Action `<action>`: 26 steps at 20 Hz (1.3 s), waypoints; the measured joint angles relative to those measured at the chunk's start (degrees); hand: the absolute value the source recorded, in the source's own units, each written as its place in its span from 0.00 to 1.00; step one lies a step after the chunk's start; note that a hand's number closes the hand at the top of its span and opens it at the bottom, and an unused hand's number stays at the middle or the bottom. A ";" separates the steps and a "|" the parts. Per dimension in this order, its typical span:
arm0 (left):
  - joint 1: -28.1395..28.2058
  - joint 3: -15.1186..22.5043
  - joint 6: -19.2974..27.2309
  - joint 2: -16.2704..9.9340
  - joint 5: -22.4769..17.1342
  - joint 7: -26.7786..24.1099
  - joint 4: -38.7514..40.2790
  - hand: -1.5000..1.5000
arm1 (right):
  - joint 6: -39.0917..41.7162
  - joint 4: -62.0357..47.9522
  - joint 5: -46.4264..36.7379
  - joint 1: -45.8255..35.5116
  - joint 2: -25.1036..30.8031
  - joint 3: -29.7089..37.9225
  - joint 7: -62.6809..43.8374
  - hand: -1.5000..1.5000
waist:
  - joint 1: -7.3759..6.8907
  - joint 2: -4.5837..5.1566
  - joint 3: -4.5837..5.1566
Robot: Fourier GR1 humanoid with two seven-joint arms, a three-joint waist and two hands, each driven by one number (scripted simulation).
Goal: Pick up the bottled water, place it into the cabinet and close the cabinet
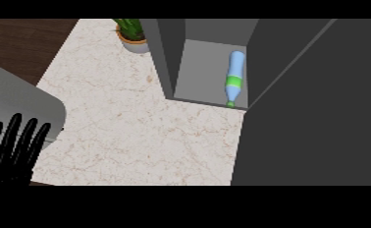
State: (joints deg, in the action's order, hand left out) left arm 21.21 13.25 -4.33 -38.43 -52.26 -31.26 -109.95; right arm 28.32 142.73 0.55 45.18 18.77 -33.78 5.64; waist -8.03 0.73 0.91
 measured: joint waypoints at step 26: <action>-1.18 -3.58 -7.10 -5.37 -3.11 2.40 1.28 0.00 | 3.70 -0.83 1.08 -25.69 5.15 0.88 -10.95 1.00 | -6.64 1.03 0.82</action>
State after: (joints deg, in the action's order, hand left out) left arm 20.04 9.67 -11.43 -43.80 -55.37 -28.86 -108.67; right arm 32.03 141.90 1.62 19.49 23.92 -32.90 -5.31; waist -14.67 1.76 1.72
